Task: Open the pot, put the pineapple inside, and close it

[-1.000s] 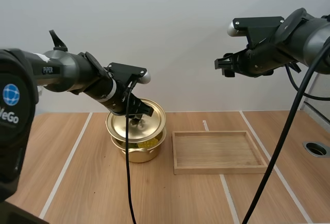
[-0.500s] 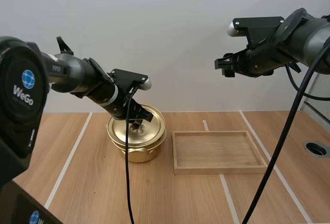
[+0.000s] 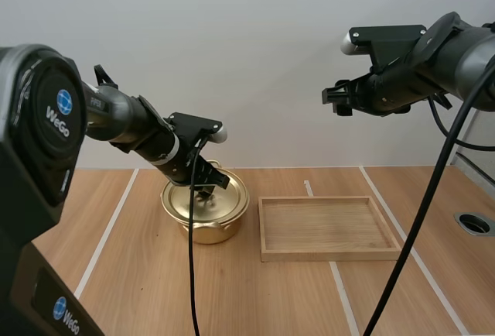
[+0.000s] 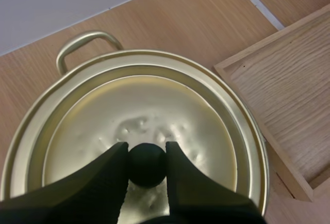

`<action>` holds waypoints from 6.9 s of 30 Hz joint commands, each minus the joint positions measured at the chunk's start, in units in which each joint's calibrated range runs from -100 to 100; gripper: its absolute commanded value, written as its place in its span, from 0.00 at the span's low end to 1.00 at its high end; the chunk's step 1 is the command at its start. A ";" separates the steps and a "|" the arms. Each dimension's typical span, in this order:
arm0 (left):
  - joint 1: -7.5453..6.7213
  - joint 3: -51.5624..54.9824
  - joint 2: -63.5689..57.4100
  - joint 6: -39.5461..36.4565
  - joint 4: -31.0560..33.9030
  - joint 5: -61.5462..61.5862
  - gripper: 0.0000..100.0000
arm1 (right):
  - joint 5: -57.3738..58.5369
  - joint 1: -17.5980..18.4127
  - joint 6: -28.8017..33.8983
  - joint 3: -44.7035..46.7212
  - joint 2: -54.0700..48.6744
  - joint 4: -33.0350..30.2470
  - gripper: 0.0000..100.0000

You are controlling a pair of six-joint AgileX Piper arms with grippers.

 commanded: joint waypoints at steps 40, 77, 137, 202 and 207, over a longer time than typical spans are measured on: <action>-0.12 2.72 0.38 2.32 -7.83 -3.86 1.00 | 0.88 -0.23 0.06 -0.08 -0.92 -0.29 1.00; -0.13 -7.63 -17.98 -1.42 -8.74 -14.14 1.00 | 0.30 -0.23 0.06 -0.08 -0.92 2.80 1.00; 3.59 29.20 -79.00 -26.82 -6.74 -33.75 0.00 | -11.47 -1.47 8.99 39.38 -64.42 8.38 0.00; 4.26 56.10 -93.90 -26.72 29.87 -41.00 0.00 | -21.55 8.91 15.41 67.50 -67.82 -20.52 0.00; 4.26 56.10 -93.90 -26.72 29.88 -41.16 0.00 | -21.55 9.19 15.41 67.50 -67.82 -20.42 0.00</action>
